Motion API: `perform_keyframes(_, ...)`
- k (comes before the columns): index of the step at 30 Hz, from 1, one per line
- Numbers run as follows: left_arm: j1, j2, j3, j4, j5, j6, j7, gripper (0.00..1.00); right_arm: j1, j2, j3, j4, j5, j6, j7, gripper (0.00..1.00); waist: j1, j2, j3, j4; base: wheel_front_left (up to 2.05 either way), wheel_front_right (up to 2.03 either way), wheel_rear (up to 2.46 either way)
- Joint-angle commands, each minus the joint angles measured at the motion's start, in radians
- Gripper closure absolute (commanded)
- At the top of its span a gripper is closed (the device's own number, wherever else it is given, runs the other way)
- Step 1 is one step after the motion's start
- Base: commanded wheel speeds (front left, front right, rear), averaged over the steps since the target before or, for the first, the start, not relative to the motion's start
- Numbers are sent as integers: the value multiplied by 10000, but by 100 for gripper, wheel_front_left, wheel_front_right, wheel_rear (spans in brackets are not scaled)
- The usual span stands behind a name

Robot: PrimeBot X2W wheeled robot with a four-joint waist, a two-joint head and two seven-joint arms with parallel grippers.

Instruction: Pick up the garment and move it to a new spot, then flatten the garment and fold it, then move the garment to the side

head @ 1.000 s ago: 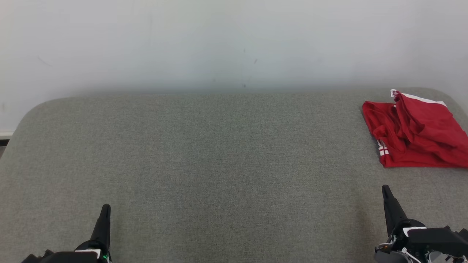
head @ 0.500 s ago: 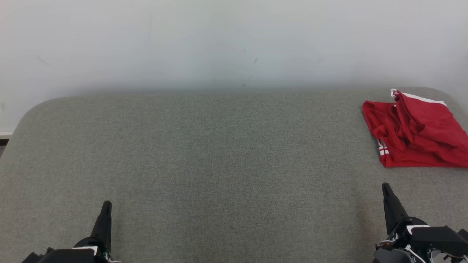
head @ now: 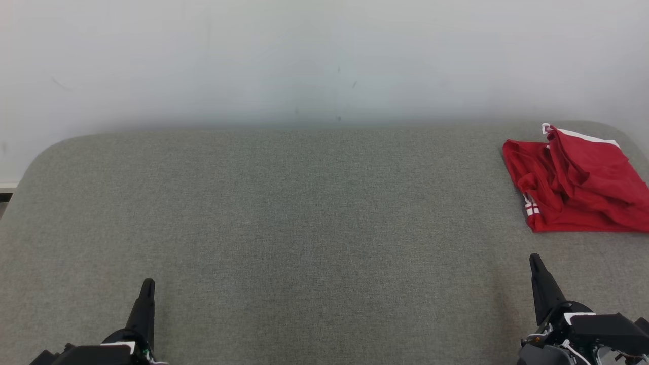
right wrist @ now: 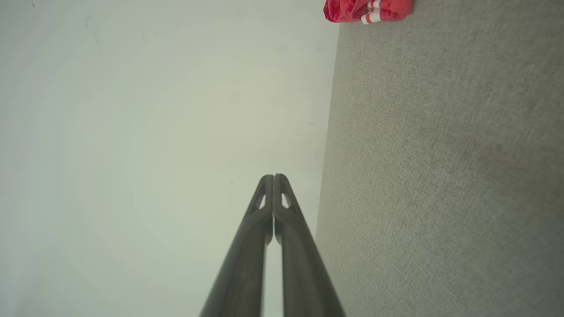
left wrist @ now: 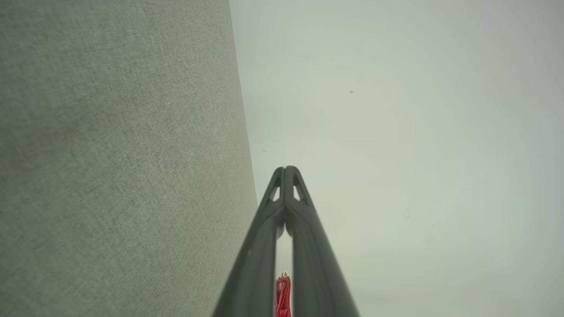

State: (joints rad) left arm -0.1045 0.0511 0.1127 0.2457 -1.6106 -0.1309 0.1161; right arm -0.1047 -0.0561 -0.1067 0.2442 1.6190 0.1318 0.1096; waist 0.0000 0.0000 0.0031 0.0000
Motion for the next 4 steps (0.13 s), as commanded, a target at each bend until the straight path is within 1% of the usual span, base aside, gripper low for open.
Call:
perform_keyframes(1,-100,-18,30,6,-40,4,2,100,-71,21,-31,6,-14,-21,18,100,0,0,0,0,0,0,0)
perform_keyframes(4,-100,-18,29,9,-40,4,2,100,-71,22,-34,5,-18,-21,21,100,0,0,0,0,0,0,0)
